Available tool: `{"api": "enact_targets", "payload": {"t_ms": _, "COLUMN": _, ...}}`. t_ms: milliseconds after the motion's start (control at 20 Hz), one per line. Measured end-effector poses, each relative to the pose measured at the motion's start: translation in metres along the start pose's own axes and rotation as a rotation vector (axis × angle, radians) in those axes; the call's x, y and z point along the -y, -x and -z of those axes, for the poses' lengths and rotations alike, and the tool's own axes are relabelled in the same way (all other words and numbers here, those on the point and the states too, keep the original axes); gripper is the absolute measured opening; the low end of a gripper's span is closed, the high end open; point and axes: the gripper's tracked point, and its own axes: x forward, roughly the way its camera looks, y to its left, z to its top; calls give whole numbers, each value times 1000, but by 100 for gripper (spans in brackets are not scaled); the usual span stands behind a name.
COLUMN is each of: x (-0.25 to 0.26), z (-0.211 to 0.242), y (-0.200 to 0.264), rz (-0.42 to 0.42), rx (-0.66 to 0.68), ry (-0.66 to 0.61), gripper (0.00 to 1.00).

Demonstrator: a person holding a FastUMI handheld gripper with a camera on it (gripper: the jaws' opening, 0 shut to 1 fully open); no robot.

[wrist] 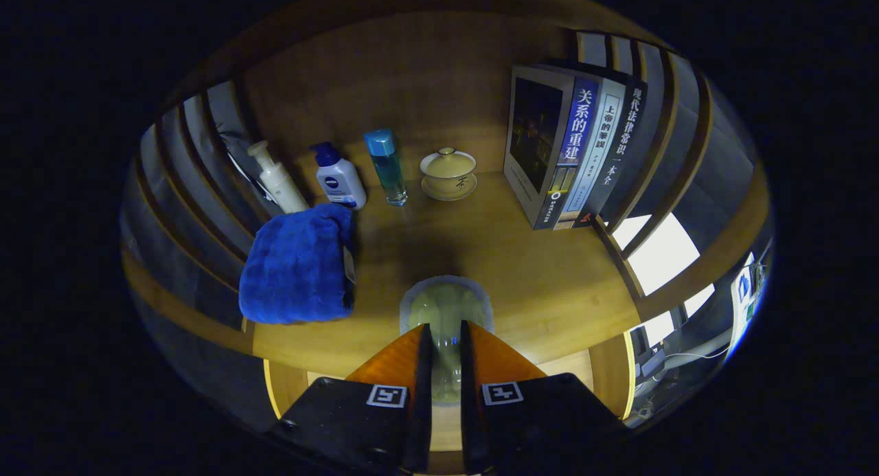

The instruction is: Pull open the drawer, take out the items inside it, and place them on the countertop above the cabinet.

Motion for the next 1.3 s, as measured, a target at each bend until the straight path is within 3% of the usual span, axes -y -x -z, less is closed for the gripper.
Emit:
{"api": "enact_targets", "payload": {"t_ms": 300, "x": 11, "z": -10, "y": -37, "rz": 19, "rx": -32, "ry": -8, "gripper": 26}}
{"api": "enact_targets", "payload": {"t_ms": 750, "x": 20, "z": -18, "y": -53, "rz": 49, "rx": -19, "ry": -11, "gripper": 26}}
{"api": "enact_targets", "payload": {"t_ms": 850, "x": 17, "z": -18, "y": -55, "rz": 46, "rx": -13, "ry": -13, "gripper": 31}}
{"api": "enact_targets", "payload": {"t_ms": 950, "x": 14, "z": -19, "y": -54, "rz": 36, "rx": -5, "ry": -26, "gripper": 40}}
{"api": "enact_targets", "payload": {"t_ms": 1200, "x": 4, "z": -18, "y": -47, "rz": 16, "rx": 52, "ry": -90, "gripper": 81}}
{"api": "enact_targets", "payload": {"t_ms": 1300, "x": 2, "z": -20, "y": -41, "rz": 10, "rx": 111, "ry": -95, "gripper": 88}}
